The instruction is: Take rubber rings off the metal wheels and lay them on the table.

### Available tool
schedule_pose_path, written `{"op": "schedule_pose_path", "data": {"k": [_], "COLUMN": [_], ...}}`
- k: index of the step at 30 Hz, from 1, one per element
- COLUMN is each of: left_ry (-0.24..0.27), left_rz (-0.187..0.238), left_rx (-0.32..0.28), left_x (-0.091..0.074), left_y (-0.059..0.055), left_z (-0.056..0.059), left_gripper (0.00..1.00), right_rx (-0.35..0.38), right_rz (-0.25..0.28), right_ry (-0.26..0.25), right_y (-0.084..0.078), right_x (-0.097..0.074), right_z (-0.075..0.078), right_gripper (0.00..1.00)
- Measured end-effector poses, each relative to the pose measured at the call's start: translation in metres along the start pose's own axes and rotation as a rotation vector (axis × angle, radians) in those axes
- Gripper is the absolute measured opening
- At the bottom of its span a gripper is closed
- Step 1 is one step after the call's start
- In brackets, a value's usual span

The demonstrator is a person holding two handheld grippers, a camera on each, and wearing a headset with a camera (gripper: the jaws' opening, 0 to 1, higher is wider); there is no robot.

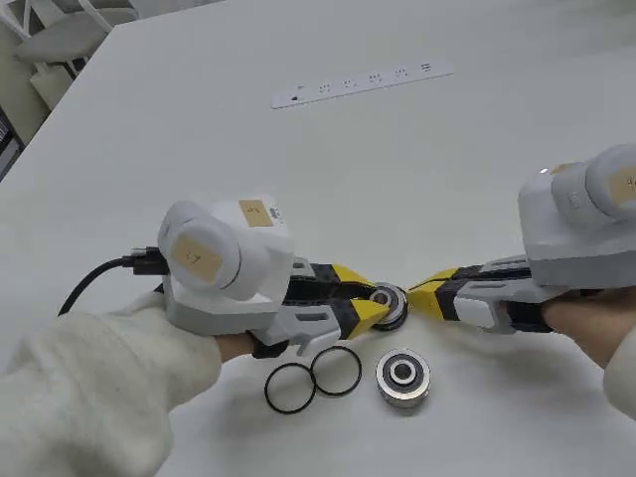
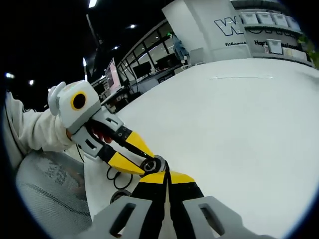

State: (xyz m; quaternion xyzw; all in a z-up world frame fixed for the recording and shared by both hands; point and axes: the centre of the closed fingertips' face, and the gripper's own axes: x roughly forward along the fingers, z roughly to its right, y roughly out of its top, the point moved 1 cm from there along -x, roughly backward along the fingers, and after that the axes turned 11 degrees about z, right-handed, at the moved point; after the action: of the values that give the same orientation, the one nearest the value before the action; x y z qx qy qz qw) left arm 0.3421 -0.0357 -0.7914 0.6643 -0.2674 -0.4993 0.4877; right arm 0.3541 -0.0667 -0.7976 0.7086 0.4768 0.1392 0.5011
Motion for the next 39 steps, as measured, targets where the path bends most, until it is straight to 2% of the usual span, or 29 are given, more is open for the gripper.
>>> {"op": "schedule_pose_path", "data": {"k": [2, 3, 5, 7, 19, 20, 21, 22, 24, 25, 27, 28, 29, 31, 33, 34, 37, 38, 39], "left_ry": [0.001, 0.001, 0.001, 0.001, 0.004, 0.004, 0.004, 0.004, 0.003, 0.003, 0.004, 0.005, 0.005, 0.004, 0.004, 0.004, 0.005, 0.005, 0.005], "left_rz": [0.0, 0.0, 0.001, 0.003, 0.003, 0.004, 0.004, 0.004, 0.005, 0.005, 0.007, 0.008, 0.008, 0.008, 0.01, 0.01, 0.012, 0.012, 0.012], "left_rx": [0.0, 0.0, -0.002, -0.001, 0.006, 0.005, 0.005, 0.006, 0.006, 0.006, 0.004, 0.004, 0.004, 0.003, 0.002, 0.002, 0.0, 0.0, -0.001], "left_x": [0.0, 0.0, 0.0, 0.0, 0.0, 0.0, 0.0, 0.0, 0.0, 0.0, 0.0, 0.0, 0.0, 0.0, 0.0, 0.0, 0.0, 0.0, 0.0], "left_y": [0.0, 0.0, 0.0, 0.0, -0.001, -0.001, 0.0, 0.0, 0.0, 0.0, 0.0, 0.0, 0.0, 0.0, 0.0, 0.0, 0.0, 0.0, 0.0], "left_z": [0.0, 0.0, 0.0, 0.0, 0.0, 0.0, 0.0, 0.001, 0.001, 0.001, 0.001, 0.001, 0.001, 0.001, 0.001, 0.001, 0.001, 0.001, 0.001], "left_gripper": [0.13, 0.13, 0.13, 0.13, 0.13, 0.13, 0.13, 0.13, 0.13, 0.13, 0.13, 0.13, 0.13, 0.13, 0.13, 0.13, 0.13, 0.13, 0.13], "right_rx": [0.089, 0.096, 0.046, 0.04, 0.055, 0.117, 0.214, 0.14, -0.103, -0.12, -0.088, -0.11, -0.128, -0.169, -0.228, -0.245, -0.231, -0.249, -0.261], "right_rz": [0.026, 0.025, 0.019, 0.015, 0.024, 0.116, 0.169, 0.14, 0.089, 0.101, 0.1, 0.073, 0.019, -0.028, -0.057, -0.064, -0.063, -0.076, -0.067], "right_ry": [0.021, 0.022, 0.019, 0.02, 0.036, 0.146, 0.189, 0.126, 0.031, 0.022, 0.033, 0.02, 0.035, 0.06, 0.056, 0.059, 0.085, 0.097, 0.101], "right_y": [0.003, 0.003, 0.002, 0.002, 0.004, 0.021, 0.034, 0.036, 0.036, 0.038, 0.033, 0.026, 0.015, 0.003, -0.002, -0.004, -0.005, -0.007, -0.005], "right_x": [0.0, -0.001, -0.001, -0.001, -0.001, 0.0, -0.001, 0.0, -0.002, -0.002, -0.004, -0.005, -0.007, -0.007, -0.007, -0.006, -0.005, -0.004, -0.005], "right_z": [-0.003, -0.003, -0.005, -0.007, -0.013, -0.033, -0.043, -0.033, -0.013, -0.011, -0.009, -0.003, -0.002, -0.003, -0.001, -0.001, -0.007, -0.009, -0.009], "right_gripper": [0.0, 0.0, 0.0, 0.0, 0.0, 0.0, 0.0, 0.0, 0.0, 0.0, 0.0, 0.0, 0.0, 0.0, 0.02, 0.05, 0.11, 0.12, 0.11]}}
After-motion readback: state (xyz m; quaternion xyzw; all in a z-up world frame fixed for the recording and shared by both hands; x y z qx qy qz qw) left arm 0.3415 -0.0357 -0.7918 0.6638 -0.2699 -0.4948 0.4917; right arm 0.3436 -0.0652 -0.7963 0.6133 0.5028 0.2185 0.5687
